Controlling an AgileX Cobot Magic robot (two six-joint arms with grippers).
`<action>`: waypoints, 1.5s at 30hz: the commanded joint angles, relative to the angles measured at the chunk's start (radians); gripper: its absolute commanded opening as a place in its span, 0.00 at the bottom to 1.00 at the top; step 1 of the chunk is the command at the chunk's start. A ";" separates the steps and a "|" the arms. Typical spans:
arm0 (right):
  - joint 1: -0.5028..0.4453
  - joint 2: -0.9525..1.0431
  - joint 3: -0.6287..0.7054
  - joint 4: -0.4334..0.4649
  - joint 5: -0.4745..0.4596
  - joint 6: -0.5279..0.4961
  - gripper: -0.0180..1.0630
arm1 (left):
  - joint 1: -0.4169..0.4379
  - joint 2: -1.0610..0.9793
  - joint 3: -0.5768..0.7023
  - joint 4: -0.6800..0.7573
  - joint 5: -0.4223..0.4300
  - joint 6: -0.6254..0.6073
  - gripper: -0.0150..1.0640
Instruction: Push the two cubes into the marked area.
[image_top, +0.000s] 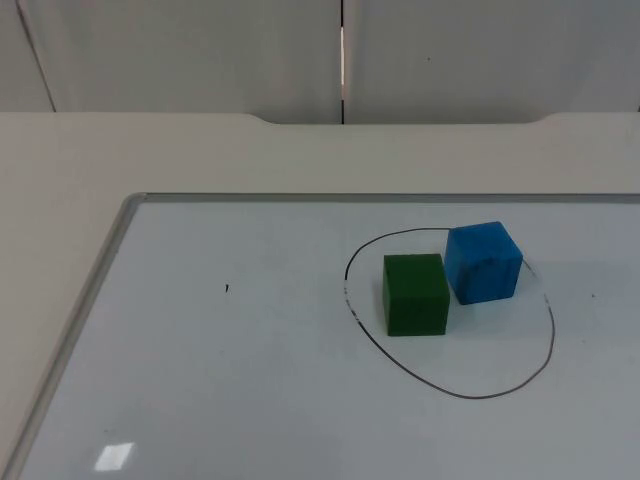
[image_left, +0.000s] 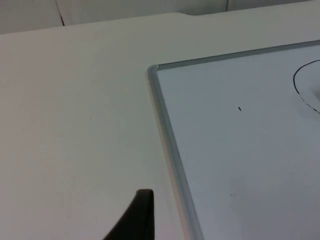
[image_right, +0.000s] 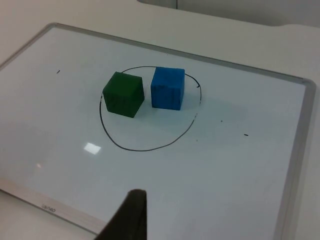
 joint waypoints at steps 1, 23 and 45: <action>-0.007 -0.004 0.003 -0.001 -0.004 0.000 0.99 | 0.001 -0.005 0.003 0.003 0.003 0.000 0.99; -0.275 -0.004 0.003 -0.001 -0.004 0.000 0.99 | 0.001 -0.005 0.003 0.003 0.003 0.000 0.99; -0.317 -0.004 0.003 -0.001 -0.004 0.000 0.99 | 0.001 -0.005 0.003 0.003 0.003 0.000 0.99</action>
